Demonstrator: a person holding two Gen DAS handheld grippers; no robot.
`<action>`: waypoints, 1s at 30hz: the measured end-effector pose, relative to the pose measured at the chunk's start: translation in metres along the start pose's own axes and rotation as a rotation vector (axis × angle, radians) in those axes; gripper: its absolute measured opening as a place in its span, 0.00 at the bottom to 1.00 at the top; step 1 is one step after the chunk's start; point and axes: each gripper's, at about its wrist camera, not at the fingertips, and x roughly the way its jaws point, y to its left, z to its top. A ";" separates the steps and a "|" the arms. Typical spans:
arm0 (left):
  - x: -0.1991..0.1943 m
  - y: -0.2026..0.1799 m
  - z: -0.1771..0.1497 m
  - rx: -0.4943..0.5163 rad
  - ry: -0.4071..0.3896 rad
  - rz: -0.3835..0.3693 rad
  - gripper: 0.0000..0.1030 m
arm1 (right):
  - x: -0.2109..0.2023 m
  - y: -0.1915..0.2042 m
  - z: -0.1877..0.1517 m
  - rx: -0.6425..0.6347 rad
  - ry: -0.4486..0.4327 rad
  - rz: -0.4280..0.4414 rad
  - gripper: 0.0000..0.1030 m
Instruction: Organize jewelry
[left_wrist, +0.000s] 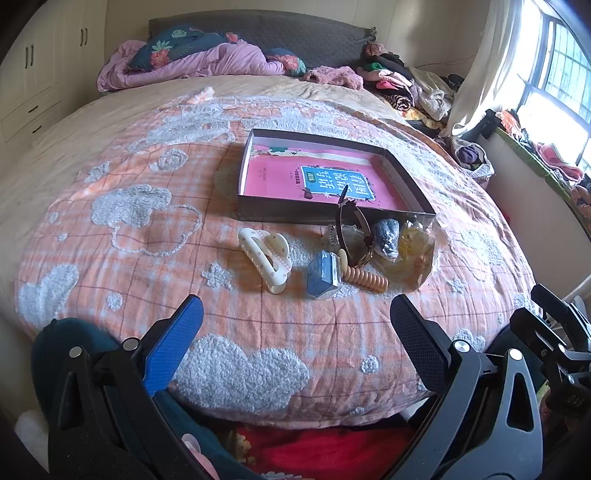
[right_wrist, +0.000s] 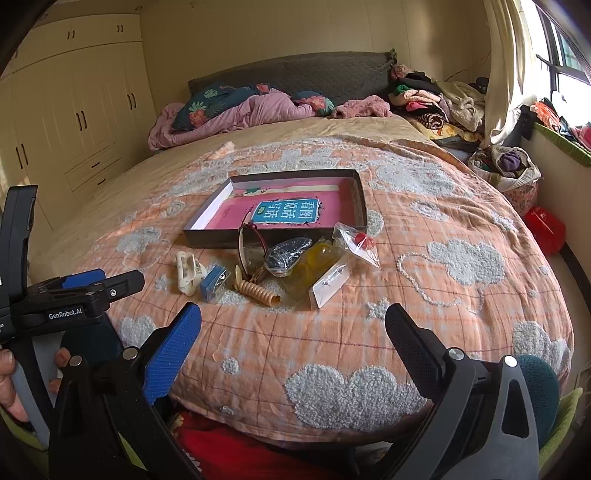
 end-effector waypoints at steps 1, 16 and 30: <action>-0.001 0.000 0.001 0.001 0.001 -0.002 0.92 | 0.000 0.000 0.000 0.001 0.000 0.000 0.96; -0.003 0.000 0.001 0.001 -0.003 -0.001 0.92 | -0.001 0.000 0.000 0.002 -0.004 0.003 0.96; -0.004 0.000 0.001 0.005 -0.003 0.002 0.92 | -0.003 0.001 0.002 -0.002 -0.002 0.005 0.96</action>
